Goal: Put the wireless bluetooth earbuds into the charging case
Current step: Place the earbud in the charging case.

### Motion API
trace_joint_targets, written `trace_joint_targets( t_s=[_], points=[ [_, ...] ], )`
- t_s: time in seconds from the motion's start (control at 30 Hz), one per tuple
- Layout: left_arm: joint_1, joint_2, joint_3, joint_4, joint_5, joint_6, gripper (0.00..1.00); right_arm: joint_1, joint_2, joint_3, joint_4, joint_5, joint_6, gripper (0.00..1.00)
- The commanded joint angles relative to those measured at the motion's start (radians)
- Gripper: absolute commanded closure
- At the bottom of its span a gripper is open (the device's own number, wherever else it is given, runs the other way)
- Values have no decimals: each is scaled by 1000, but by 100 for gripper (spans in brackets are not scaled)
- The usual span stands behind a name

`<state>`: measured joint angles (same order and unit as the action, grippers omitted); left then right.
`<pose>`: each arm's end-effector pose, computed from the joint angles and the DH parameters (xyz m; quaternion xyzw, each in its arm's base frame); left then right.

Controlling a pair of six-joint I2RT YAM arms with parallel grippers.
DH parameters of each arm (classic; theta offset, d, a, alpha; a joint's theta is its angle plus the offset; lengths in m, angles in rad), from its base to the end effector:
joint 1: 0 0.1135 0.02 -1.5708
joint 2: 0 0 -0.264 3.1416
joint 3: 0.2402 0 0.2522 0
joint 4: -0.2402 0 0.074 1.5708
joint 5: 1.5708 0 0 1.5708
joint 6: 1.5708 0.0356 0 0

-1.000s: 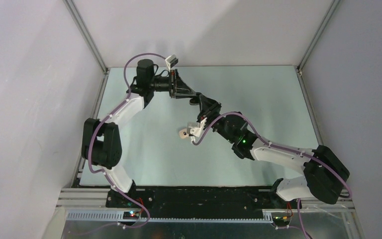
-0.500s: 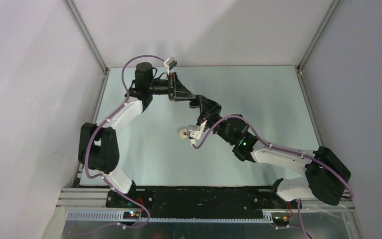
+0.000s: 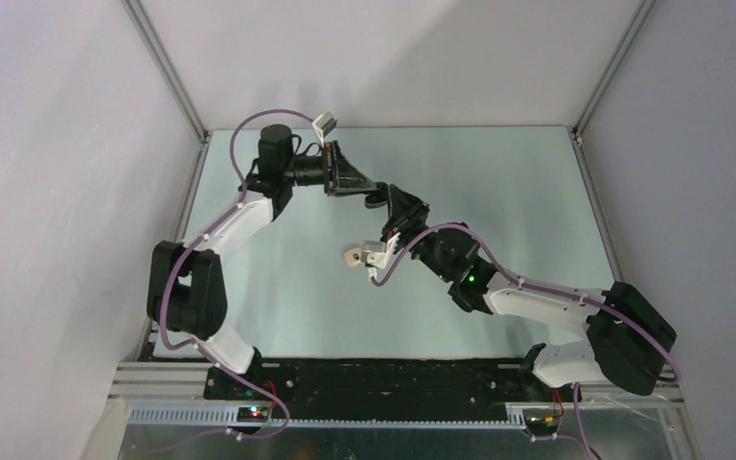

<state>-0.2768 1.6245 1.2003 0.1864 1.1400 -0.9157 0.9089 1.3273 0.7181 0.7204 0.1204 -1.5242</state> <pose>0.3456 -0.1318 0.3100 0.1089 0.7330 -0.6432 0.1925 0.1879 0.2342 0.2909 -0.6086 0.2729 -0.2635 0.6969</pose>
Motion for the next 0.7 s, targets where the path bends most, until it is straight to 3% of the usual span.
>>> trace_joint_targets(
  t_s=[0.0,0.67],
  points=[
    [-5,-53,14,55,-1,14,100,6,-26,-2,25,15,-11,100],
    [-6,-14,20,106,42,-40,100,-32,22,10,66,17,-17,100]
  ],
)
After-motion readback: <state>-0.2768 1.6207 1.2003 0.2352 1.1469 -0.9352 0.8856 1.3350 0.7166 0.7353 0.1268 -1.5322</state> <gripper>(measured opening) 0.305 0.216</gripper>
